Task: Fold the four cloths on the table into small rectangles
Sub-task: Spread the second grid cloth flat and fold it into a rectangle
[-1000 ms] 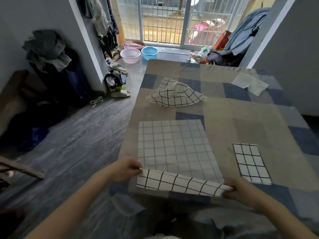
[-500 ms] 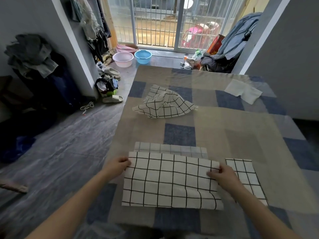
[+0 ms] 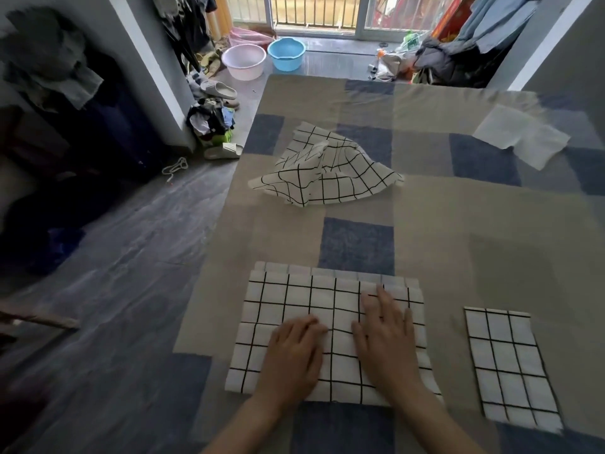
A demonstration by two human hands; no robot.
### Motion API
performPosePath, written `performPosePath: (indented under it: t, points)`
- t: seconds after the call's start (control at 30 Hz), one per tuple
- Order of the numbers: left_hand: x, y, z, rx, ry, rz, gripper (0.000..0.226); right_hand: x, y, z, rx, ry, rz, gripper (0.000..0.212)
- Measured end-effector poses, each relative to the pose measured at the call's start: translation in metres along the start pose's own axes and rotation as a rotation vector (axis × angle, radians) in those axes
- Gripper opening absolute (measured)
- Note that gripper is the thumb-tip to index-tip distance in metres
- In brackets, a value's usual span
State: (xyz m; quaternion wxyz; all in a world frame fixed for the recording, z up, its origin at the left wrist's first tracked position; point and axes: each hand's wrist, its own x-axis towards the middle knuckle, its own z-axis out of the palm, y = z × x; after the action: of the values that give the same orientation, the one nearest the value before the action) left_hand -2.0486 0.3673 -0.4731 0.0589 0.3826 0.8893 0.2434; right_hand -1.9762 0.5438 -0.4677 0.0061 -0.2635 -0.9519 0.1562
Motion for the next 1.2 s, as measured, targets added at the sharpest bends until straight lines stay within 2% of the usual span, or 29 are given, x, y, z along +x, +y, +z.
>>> performPosePath:
  t: [0.07,0.43,1.07,1.13,1.2]
  points:
    - [0.002,-0.003,0.011,0.020,-0.056,0.001,0.033,-0.001,0.002,0.014,-0.039,-0.061,0.025,0.061]
    - [0.017,-0.023,0.013,0.202,-0.193,-0.046,0.059,0.015,0.016,0.026,-0.108,-0.033,-0.040,0.066]
    - [0.018,-0.030,0.009,0.336,-0.233,-0.023,0.066,0.024,0.022,0.028,-0.132,-0.033,-0.037,0.067]
    - [0.018,-0.030,0.010,0.336,-0.241,-0.022,0.068,0.023,0.017,0.024,-0.141,-0.024,0.011,0.068]
    - [0.019,-0.029,0.011,0.322,-0.242,-0.028,0.067,0.019,-0.002,0.015,-0.099,0.051,0.096,0.066]
